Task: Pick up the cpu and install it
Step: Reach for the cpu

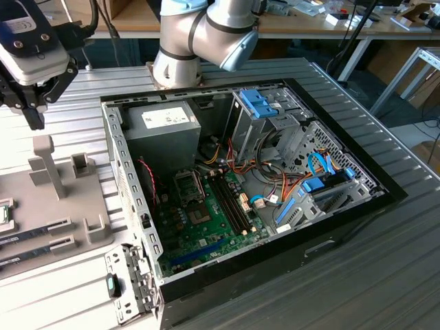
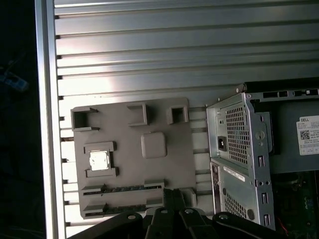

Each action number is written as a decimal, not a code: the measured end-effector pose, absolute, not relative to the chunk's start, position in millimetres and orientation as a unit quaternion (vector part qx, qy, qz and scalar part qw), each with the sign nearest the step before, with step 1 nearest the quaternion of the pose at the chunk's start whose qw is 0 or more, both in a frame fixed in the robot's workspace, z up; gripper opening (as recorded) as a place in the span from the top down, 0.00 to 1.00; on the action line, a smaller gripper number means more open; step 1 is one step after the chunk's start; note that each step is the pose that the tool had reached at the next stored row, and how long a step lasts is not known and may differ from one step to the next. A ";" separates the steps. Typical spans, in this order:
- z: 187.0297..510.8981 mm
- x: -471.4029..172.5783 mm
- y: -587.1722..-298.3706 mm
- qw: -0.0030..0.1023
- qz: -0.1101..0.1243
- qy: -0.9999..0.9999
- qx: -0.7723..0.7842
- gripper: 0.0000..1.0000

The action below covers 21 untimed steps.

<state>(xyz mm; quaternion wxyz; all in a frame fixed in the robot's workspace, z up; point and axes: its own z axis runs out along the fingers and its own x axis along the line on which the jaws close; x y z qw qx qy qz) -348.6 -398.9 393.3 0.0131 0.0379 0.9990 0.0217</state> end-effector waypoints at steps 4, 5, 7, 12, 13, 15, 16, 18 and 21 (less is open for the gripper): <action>393.3 -352.7 -398.9 0.013 0.022 0.999 0.038 0.89; 393.3 -353.8 -398.9 0.013 0.022 0.999 0.038 0.89; 393.3 -355.1 -398.9 0.013 0.022 0.999 0.038 0.89; 393.3 -359.2 -398.9 0.013 0.022 0.999 0.038 0.89; 393.3 -360.1 -398.9 0.013 0.022 0.999 0.038 0.89; 393.3 -362.0 -398.9 0.013 0.022 0.999 0.038 0.89; 393.3 -363.3 -398.9 0.013 0.022 0.999 0.038 0.89; 393.3 -367.2 -398.9 0.013 0.022 0.999 0.038 0.89; 393.3 -372.0 -398.9 0.013 0.022 0.999 0.038 0.89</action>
